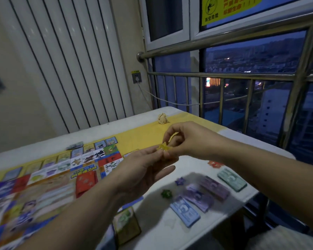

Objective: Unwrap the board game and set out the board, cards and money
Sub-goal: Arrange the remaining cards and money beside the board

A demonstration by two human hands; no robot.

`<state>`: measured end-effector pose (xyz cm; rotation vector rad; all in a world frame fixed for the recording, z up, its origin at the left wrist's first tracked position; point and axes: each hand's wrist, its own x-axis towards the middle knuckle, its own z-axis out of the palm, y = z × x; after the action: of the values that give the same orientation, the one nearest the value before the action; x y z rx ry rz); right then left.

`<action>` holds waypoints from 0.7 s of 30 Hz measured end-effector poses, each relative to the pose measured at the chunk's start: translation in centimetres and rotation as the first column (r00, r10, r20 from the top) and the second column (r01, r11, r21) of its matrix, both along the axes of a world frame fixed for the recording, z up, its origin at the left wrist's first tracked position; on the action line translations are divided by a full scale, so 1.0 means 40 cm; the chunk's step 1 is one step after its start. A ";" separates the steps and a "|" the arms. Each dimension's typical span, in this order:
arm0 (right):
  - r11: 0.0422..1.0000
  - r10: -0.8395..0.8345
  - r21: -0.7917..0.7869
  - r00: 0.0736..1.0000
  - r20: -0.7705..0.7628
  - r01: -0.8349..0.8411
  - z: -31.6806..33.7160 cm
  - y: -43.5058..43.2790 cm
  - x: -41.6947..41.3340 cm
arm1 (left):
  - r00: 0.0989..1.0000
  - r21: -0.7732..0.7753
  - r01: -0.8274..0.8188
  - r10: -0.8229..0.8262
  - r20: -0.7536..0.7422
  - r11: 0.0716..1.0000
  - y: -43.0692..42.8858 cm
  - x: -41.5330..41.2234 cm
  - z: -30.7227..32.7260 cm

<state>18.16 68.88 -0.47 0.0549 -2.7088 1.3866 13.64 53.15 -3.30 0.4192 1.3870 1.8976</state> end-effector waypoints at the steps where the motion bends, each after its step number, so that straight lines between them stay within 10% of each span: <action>1: 0.999 0.026 0.020 0.999 -0.026 -0.025 -0.004 -0.030 0.007 | 0.999 0.020 -0.029 0.028 0.035 0.999 -0.024 0.014 -0.003; 12: 0.921 0.258 0.355 0.934 -0.246 -0.161 -0.061 -0.350 0.069 | 0.944 -0.049 -0.278 0.282 0.169 0.959 -0.349 0.145 -0.044; 21: 0.933 0.356 -0.101 0.927 0.119 -0.345 -0.096 -0.529 0.069 | 0.929 -0.116 -0.337 0.350 0.120 0.934 -0.543 0.206 -0.070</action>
<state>20.91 47.70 -4.30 0.4807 -2.8541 1.6418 21.87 31.44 -6.09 -0.0079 1.5230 2.0827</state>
